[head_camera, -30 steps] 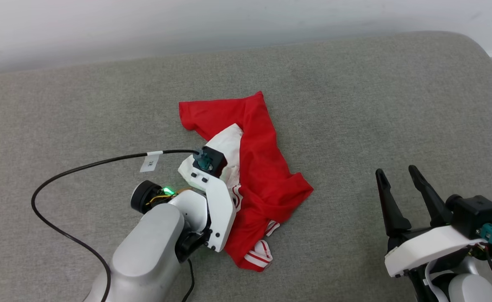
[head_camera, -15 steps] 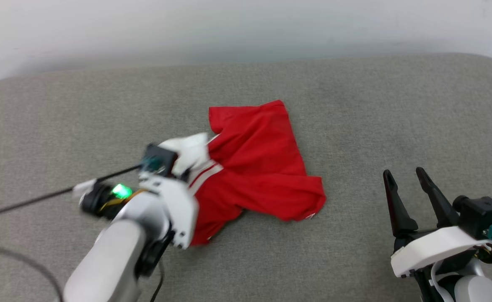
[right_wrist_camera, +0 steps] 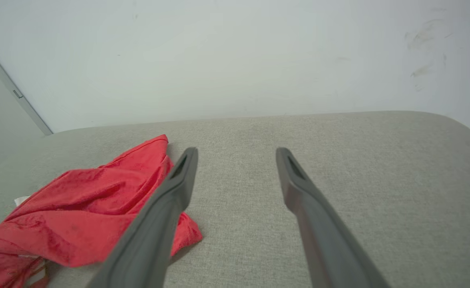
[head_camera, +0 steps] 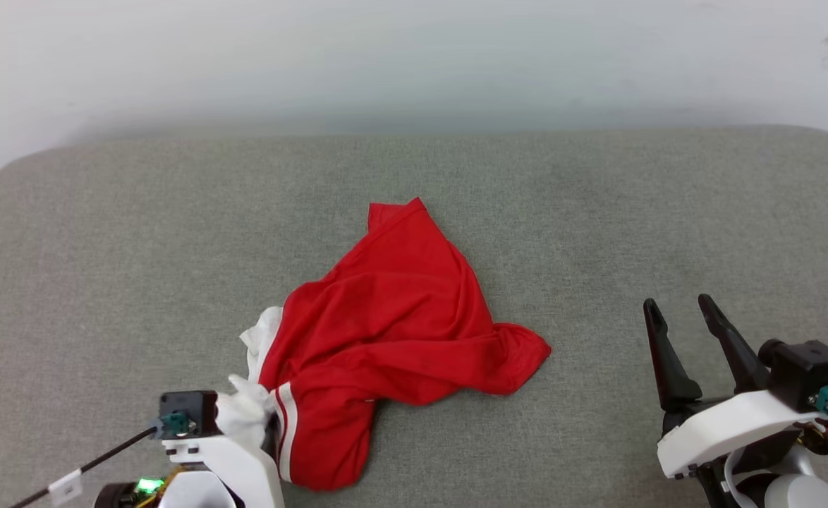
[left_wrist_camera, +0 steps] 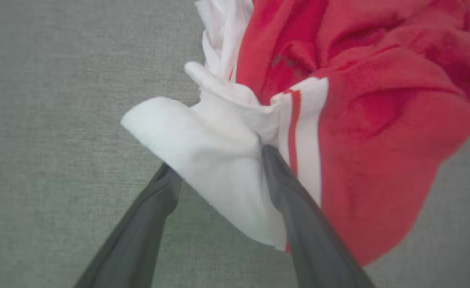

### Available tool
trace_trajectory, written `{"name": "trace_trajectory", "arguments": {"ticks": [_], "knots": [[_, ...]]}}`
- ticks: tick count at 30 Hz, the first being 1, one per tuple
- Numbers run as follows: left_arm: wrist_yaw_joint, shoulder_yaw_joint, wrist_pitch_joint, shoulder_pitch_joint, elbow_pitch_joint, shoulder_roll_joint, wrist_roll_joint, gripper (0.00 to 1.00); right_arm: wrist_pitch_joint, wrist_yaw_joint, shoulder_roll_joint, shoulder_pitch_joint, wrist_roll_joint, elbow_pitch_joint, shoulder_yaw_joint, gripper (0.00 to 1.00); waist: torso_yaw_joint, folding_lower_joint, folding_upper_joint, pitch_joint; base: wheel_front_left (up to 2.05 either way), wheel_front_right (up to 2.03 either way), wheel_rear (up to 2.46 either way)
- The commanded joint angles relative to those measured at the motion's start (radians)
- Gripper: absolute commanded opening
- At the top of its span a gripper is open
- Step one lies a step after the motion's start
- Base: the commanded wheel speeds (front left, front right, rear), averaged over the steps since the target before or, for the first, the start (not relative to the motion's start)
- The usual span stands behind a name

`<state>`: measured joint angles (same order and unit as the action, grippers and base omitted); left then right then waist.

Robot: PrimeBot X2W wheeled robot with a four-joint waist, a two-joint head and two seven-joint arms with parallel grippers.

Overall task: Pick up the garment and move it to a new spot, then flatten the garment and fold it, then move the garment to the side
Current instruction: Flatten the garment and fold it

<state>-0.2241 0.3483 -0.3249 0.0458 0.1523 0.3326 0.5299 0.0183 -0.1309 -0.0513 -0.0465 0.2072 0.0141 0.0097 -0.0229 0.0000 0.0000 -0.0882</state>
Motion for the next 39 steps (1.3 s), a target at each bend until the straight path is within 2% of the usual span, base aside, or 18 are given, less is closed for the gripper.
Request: {"name": "trace_trajectory", "arguments": {"ticks": [1,9,15,25,31,36,39], "knots": [[-0.013,-0.013,0.059,0.008,-0.013,-0.007,-0.020,1.00,0.002,0.000,0.002,0.012,-0.005,0.004,0.000,1.00,-0.002,0.0000,0.0000,0.015,0.00,0.00,0.00],[-0.020,-0.032,0.322,0.044,-0.070,-0.023,-0.096,1.00,0.022,0.000,0.002,0.045,-0.015,0.014,-0.002,1.00,-0.012,0.0000,0.0000,0.067,0.00,0.00,0.00],[-0.023,-0.027,0.445,0.048,-0.126,-0.035,-0.134,1.00,0.041,0.000,0.002,0.069,-0.024,0.022,-0.019,1.00,-0.014,0.0000,0.0000,0.089,0.00,0.00,0.00],[-0.041,-0.004,0.444,0.036,-0.177,-0.031,-0.159,1.00,0.085,0.000,0.002,0.058,-0.029,0.012,-0.035,1.00,0.016,0.0000,0.0000,0.092,0.00,0.00,0.00],[-0.038,0.005,0.454,0.058,-0.183,-0.045,-0.153,1.00,0.292,0.000,-0.013,-0.018,-0.008,-0.102,-0.018,1.00,0.078,0.0000,0.0000,0.068,0.00,0.00,0.00],[-0.024,0.023,0.471,0.079,-0.173,-0.059,-0.151,1.00,0.452,0.000,-0.075,-0.123,0.040,-0.223,0.080,1.00,0.135,0.0000,0.0000,0.031,0.00,0.00,0.00],[-0.017,0.036,0.480,0.094,-0.165,-0.073,-0.152,1.00,0.506,0.000,-0.112,-0.193,0.079,-0.298,0.147,1.00,0.164,0.0000,0.0000,0.009,0.00,0.00,0.00]]}}
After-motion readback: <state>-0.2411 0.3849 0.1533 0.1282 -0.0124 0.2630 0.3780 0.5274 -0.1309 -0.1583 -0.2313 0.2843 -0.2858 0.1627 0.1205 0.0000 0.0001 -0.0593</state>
